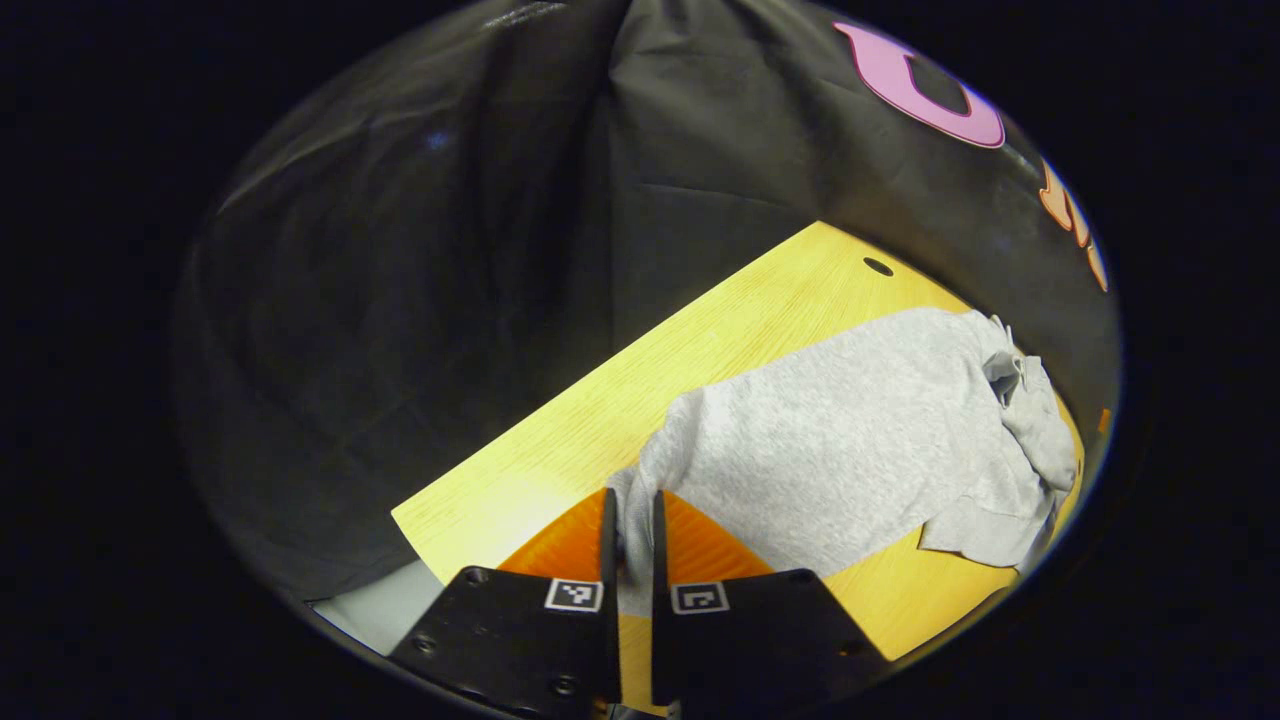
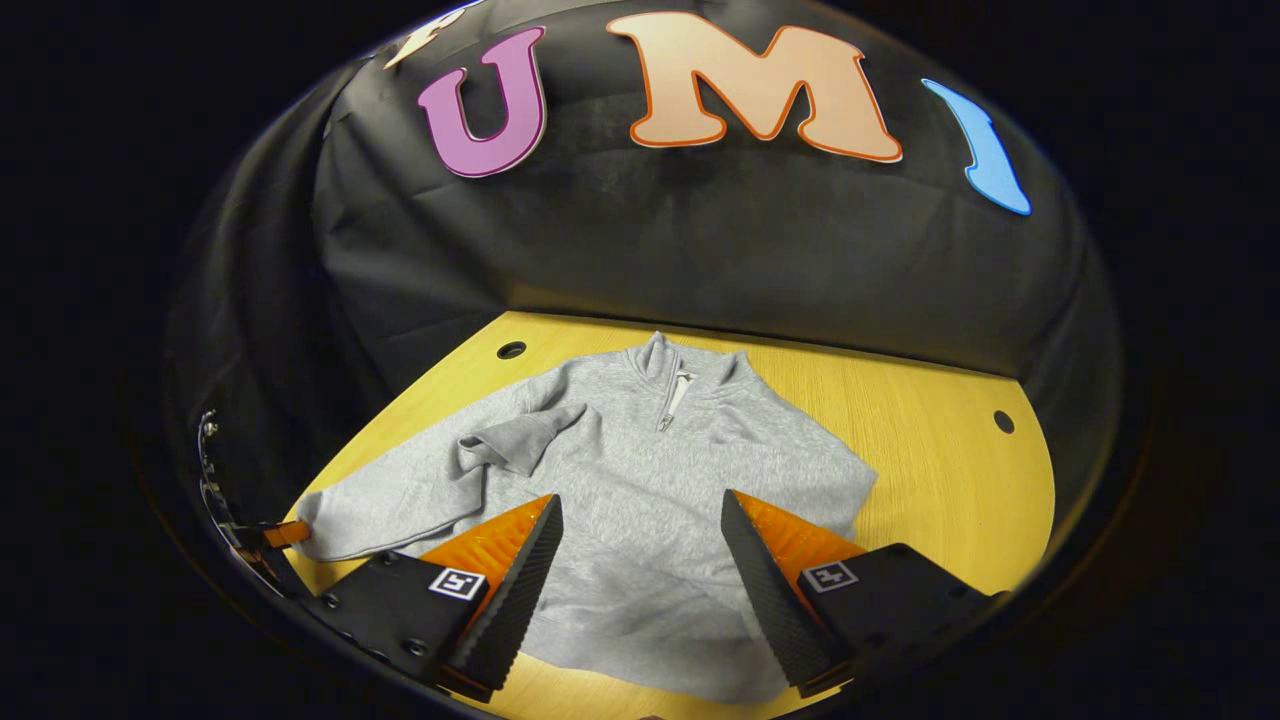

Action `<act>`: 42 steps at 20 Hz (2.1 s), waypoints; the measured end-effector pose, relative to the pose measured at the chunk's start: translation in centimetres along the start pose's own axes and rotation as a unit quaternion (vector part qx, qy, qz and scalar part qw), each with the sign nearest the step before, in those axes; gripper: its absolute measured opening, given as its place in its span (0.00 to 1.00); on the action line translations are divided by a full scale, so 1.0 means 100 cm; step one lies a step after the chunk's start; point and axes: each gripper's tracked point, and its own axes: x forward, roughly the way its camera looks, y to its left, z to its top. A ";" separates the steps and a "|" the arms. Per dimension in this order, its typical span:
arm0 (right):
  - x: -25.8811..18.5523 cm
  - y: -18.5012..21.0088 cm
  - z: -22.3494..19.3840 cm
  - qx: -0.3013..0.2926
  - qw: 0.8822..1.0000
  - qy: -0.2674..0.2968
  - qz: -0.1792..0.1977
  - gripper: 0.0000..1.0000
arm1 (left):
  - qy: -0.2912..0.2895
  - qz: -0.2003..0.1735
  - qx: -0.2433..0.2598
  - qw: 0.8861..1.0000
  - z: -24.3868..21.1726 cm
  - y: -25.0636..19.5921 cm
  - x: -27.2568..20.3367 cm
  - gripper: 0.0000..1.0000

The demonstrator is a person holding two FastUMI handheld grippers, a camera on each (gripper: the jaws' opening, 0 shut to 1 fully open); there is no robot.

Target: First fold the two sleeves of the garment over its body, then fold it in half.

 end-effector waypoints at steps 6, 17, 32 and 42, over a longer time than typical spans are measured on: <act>-0.013 -0.022 -0.007 0.006 1.000 -0.005 -0.017 0.98 | -0.016 0.001 0.003 1.000 0.031 -0.006 -0.005 0.00; -0.050 -0.065 -0.028 0.034 0.998 -0.014 -0.049 0.99 | -0.076 -0.055 0.035 0.995 0.131 -0.070 -0.020 0.00; -0.120 -0.146 -0.062 0.079 0.989 -0.024 -0.120 0.96 | -0.150 -0.195 0.137 0.959 0.210 -0.289 -0.041 0.00; -0.170 -0.199 -0.098 0.116 0.980 -0.025 -0.161 0.98 | -0.157 -0.291 0.188 0.925 0.176 -0.440 -0.091 0.00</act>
